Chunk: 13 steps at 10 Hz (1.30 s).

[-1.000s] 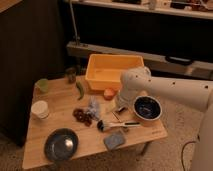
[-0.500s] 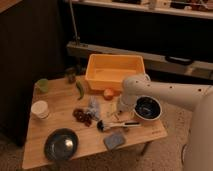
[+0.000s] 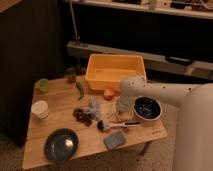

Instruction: Place fork in paper cup

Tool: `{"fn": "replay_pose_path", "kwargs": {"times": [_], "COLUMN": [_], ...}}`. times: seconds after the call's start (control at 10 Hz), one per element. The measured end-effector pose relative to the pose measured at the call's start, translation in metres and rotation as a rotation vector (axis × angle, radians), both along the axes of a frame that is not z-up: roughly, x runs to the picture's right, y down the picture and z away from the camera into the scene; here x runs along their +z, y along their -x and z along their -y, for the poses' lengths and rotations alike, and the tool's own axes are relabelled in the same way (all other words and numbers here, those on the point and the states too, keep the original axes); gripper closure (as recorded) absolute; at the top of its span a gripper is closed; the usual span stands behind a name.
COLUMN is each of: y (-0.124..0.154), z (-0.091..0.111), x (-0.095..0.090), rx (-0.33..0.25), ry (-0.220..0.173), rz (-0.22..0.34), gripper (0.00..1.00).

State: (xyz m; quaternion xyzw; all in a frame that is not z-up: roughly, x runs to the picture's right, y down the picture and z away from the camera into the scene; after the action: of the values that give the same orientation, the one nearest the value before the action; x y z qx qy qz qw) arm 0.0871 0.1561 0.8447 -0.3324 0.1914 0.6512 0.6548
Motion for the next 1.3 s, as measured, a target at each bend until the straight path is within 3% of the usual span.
{"fn": "replay_pose_path", "kwargs": {"times": [0.5, 1.0, 1.3], "y": [0.0, 0.012, 0.006], "z": [-0.004, -0.009, -0.017], "x": [0.01, 0.01, 0.013], "rx": [-0.001, -0.016, -0.016], "ry": [0.011, -0.001, -0.001], "rz": [-0.001, 0.051, 0.051], "gripper": [0.42, 0.42, 0.42]}}
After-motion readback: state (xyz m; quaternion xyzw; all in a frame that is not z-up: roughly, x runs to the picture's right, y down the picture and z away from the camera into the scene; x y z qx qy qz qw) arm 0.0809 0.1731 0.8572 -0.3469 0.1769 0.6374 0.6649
